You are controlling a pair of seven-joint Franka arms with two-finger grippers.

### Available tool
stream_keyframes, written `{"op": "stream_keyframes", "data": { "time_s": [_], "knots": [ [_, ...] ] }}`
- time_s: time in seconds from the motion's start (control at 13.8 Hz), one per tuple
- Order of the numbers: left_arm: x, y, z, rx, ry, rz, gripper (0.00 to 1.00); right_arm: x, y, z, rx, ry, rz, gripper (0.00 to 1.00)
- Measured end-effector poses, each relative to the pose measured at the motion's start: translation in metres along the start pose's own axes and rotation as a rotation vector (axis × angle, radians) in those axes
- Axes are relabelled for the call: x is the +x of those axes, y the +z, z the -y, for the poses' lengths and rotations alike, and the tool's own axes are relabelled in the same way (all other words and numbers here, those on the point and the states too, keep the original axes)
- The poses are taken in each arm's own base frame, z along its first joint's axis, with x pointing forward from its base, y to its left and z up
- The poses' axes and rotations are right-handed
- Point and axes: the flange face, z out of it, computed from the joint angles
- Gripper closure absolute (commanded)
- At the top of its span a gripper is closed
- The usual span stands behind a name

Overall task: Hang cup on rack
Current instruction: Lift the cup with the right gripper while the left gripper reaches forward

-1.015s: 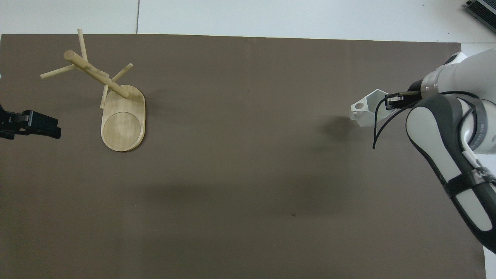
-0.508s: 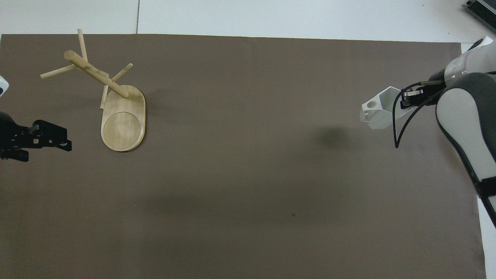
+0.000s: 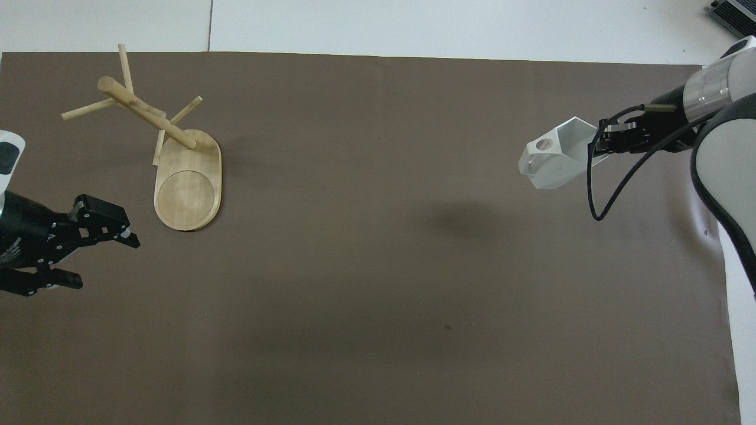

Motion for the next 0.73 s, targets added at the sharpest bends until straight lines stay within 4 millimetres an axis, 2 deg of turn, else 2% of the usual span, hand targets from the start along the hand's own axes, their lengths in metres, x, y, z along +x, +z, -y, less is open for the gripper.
{"op": "stream_keyframes", "data": {
  "time_s": [0.29,0.58,0.73],
  "knots": [
    [-0.009,0.010,-0.004,-0.083,-0.146,0.092,0.00,-0.004,0.006,0.041,0.124,0.018,0.016,1.00],
    [-0.004,0.013,-0.003,-0.210,-0.409,0.209,0.00,-0.007,0.005,0.082,0.283,0.005,0.002,1.00],
    [0.001,0.013,-0.010,-0.294,-0.541,0.253,0.00,-0.009,0.003,0.114,0.377,-0.007,-0.030,1.00]
  ]
}}
